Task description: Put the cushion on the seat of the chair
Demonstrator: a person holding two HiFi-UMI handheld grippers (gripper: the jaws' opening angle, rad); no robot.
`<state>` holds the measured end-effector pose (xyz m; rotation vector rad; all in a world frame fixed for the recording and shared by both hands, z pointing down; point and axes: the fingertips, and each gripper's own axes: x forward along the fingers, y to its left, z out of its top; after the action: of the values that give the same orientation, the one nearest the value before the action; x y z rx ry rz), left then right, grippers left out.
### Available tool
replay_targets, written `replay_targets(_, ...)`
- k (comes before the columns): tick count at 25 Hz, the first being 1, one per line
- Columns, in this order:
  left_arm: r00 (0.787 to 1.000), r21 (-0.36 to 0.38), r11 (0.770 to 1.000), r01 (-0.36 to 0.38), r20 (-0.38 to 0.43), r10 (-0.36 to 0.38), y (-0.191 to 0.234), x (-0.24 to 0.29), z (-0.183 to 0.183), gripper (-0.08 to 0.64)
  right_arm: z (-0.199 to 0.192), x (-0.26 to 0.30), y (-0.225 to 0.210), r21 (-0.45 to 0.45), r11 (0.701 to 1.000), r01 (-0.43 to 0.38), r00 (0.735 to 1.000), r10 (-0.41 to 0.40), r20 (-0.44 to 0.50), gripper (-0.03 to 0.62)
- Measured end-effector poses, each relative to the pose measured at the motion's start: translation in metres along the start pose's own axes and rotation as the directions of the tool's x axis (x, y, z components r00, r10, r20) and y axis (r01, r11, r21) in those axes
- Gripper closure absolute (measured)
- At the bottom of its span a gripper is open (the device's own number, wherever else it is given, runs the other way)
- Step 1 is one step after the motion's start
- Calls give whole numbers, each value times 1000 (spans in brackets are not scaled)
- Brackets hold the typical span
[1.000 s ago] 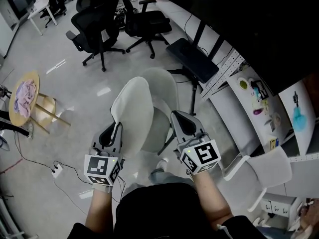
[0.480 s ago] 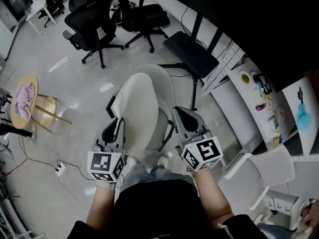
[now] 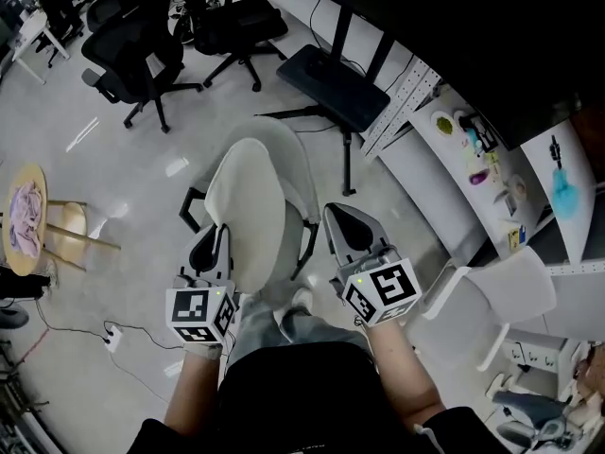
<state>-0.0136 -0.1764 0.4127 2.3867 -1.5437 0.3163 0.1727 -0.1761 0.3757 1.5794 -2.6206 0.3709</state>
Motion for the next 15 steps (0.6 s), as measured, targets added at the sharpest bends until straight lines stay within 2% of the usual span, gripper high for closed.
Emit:
replay_targets(7,997,10,998,63,-38,-62,0,30,-21,514,-18,-3,-11,7,996,90,995,-90,-43,584)
replay_targets(15,987,18,991,136,-89,-134,-11,69,-57,514,-38,-12,-24,3,983,186,978,-185,-100,584)
